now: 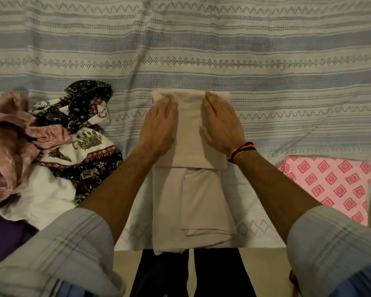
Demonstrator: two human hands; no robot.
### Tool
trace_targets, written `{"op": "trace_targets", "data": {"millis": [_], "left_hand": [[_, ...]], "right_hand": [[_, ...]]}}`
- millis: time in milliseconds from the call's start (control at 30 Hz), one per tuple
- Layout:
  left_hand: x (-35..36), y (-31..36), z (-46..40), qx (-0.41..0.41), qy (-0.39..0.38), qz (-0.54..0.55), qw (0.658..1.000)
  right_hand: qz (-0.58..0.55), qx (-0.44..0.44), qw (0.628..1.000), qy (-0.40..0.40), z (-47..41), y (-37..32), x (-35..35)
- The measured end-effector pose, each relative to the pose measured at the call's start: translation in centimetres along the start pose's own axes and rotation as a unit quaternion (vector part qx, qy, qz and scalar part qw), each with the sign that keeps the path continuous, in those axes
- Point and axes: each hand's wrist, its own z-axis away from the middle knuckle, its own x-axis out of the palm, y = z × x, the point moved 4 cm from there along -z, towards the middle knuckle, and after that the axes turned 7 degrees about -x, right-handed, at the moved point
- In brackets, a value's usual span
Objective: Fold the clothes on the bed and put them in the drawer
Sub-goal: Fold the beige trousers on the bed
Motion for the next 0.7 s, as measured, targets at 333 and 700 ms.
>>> {"op": "trace_targets", "data": {"millis": [333,700], "left_hand": [[3.0,-2.4,-3.5,-0.098,-0.134,-0.03,0.986],[1.4,-5.4,-3.8,-0.367,0.018,0.448,0.815]], "right_hand": [[-0.099,0.079,0.986,-0.106,-2.2,2.6,3.7],[-0.442,0.375,0.802,0.145,-0.5,5.6,1.3]]}}
